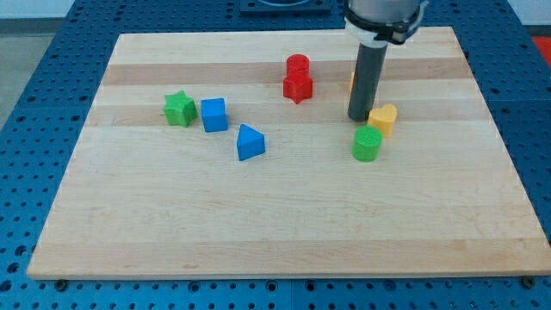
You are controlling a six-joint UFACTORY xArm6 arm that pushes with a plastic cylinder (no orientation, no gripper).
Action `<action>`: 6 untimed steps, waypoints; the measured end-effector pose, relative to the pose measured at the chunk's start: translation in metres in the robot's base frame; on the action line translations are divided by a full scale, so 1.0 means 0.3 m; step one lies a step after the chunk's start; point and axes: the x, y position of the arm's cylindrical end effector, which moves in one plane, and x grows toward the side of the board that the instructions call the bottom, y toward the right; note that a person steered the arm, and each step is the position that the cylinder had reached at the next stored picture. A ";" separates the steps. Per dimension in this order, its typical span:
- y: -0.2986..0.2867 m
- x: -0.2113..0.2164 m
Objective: Point below the green circle
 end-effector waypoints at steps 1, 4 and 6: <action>-0.045 0.076; -0.088 0.342; 0.037 0.263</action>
